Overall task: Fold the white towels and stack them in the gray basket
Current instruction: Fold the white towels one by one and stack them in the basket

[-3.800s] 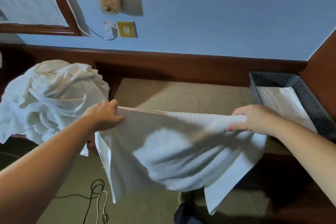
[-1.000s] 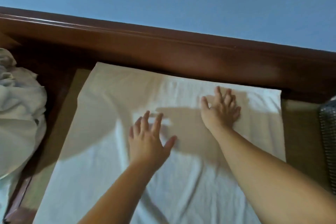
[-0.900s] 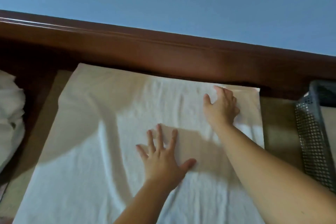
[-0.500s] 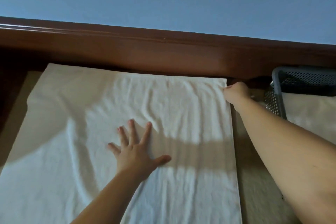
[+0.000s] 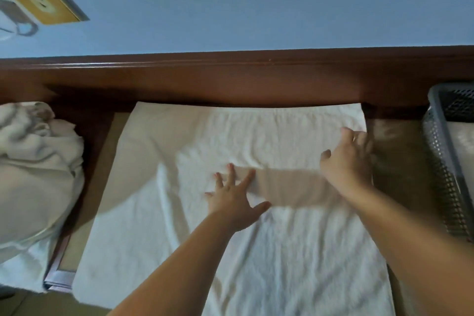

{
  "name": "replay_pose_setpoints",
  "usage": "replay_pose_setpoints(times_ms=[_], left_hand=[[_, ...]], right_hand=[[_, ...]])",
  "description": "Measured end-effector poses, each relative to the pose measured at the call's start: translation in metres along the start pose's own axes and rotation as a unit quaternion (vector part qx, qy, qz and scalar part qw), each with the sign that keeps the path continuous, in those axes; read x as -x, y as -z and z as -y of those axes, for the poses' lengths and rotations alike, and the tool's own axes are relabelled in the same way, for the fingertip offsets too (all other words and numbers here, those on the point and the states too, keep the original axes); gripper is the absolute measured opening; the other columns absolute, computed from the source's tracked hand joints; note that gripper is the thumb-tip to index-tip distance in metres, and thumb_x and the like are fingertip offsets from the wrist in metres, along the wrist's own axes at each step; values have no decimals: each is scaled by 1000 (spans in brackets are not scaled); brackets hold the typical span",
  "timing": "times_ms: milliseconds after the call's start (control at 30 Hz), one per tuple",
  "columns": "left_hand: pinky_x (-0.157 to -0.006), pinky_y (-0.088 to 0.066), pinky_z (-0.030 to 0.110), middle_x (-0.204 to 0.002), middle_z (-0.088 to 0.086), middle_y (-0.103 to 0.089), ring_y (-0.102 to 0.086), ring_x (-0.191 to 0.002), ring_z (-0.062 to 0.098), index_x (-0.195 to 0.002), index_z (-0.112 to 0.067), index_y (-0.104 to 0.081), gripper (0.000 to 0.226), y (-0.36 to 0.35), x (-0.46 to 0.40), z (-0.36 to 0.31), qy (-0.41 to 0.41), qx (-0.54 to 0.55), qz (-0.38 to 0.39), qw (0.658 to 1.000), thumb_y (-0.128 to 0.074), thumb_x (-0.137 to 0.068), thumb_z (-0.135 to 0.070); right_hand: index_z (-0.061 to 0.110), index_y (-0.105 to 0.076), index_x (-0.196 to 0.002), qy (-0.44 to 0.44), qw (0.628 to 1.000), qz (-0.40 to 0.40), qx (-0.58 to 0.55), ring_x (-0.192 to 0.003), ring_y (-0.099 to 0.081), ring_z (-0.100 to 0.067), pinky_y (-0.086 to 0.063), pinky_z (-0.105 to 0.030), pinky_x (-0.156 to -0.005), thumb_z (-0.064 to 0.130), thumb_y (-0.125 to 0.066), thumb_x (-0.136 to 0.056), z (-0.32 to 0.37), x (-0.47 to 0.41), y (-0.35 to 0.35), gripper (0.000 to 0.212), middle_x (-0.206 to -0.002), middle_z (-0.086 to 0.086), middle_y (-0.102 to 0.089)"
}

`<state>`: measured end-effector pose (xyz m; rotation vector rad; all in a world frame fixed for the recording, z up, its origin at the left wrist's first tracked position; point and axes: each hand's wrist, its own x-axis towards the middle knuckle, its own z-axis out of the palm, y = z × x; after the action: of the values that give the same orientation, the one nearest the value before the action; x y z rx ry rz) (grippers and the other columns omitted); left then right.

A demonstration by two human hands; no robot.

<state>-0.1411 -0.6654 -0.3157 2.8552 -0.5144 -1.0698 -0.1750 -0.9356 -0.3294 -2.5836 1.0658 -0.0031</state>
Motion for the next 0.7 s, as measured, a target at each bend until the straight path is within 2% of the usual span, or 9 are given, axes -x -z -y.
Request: replay_pose_setpoints(times_ms=[67, 100, 167, 267, 400, 500, 567, 633, 700], left_hand=[[-115, -39, 54, -173, -7, -15, -25, -154, 31, -160, -55, -15, 82, 20, -7, 26, -38, 29, -27, 999, -52, -90, -77], [-113, -44, 46, -165, -8, -34, -39, -145, 26, -159, -52, -24, 76, 31, -12, 47, -50, 59, -47, 996, -55, -92, -70], [-109, -46, 42, -148, -2, -52, -52, -133, 26, -155, -46, -38, 65, 53, -28, 98, -41, 97, -95, 990, -59, -95, -61], [-111, -41, 48, -146, 12, -47, -43, -135, 38, -151, -34, -46, 58, 85, -58, 187, 53, 98, -146, 983, -62, -98, -51], [-114, -36, 50, -152, 19, -38, -33, -144, 41, -150, -23, -42, 65, 127, -87, 274, 173, 104, -180, 963, -54, -98, -59], [-120, -31, 49, -159, 24, -33, -32, -148, 43, -156, -5, -34, 82, 148, -111, 305, 188, 125, -151, 962, -51, -99, -61], [-119, -37, 47, -159, 23, -36, -39, -146, 42, -157, -1, -30, 89, 161, -123, 315, 188, 161, -134, 960, -56, -97, -61], [-110, -47, 42, -152, 20, -48, -51, -137, 40, -153, -1, -37, 76, 170, -128, 319, 168, 224, -103, 954, -60, -100, -50], [-95, -49, 36, -145, 16, -56, -57, -130, 36, -147, -4, -48, 59, 173, -130, 323, 148, 288, -76, 943, -63, -102, -40]], right_hand=[[14, -53, -129, 61, 998, 20, -28, -119, -45, -38, -44, -53, -96, 22, -64, -89, 18, 39, -14, 42, -128, -15, -50], [13, -58, -122, 86, 995, 31, -45, -113, -48, -37, -45, -50, -93, 20, -63, -89, 30, 58, -23, 34, -121, -14, -54], [15, -66, -111, 136, 987, 46, -77, -104, -54, -35, -49, -46, -89, 15, -66, -86, 57, 92, -41, 25, -110, -10, -57], [18, -67, -100, 196, 972, 59, -115, -96, -58, -31, -53, -43, -78, 11, -68, -82, 107, 138, -71, 20, -98, -3, -57], [16, -62, -94, 275, 947, 87, -143, -84, -56, -25, -51, -41, -65, 14, -59, -88, 188, 198, -103, 7, -89, 1, -54], [19, -60, -93, 277, 936, 168, -139, -84, -56, -23, -50, -40, -65, 25, -48, -92, 257, 248, -122, 14, -88, 2, -56], [17, -60, -95, 270, 926, 239, -114, -84, -60, -25, -53, -41, -69, 33, -48, -98, 302, 284, -134, 20, -90, 1, -59], [14, -55, -92, 259, 920, 286, -70, -77, -59, -26, -54, -42, -69, 44, -47, -102, 341, 315, -146, 33, -87, -1, -57], [13, -45, -82, 233, 921, 310, -22, -68, -55, -25, -51, -38, -63, 57, -45, -102, 369, 340, -159, 48, -79, -2, -52]])
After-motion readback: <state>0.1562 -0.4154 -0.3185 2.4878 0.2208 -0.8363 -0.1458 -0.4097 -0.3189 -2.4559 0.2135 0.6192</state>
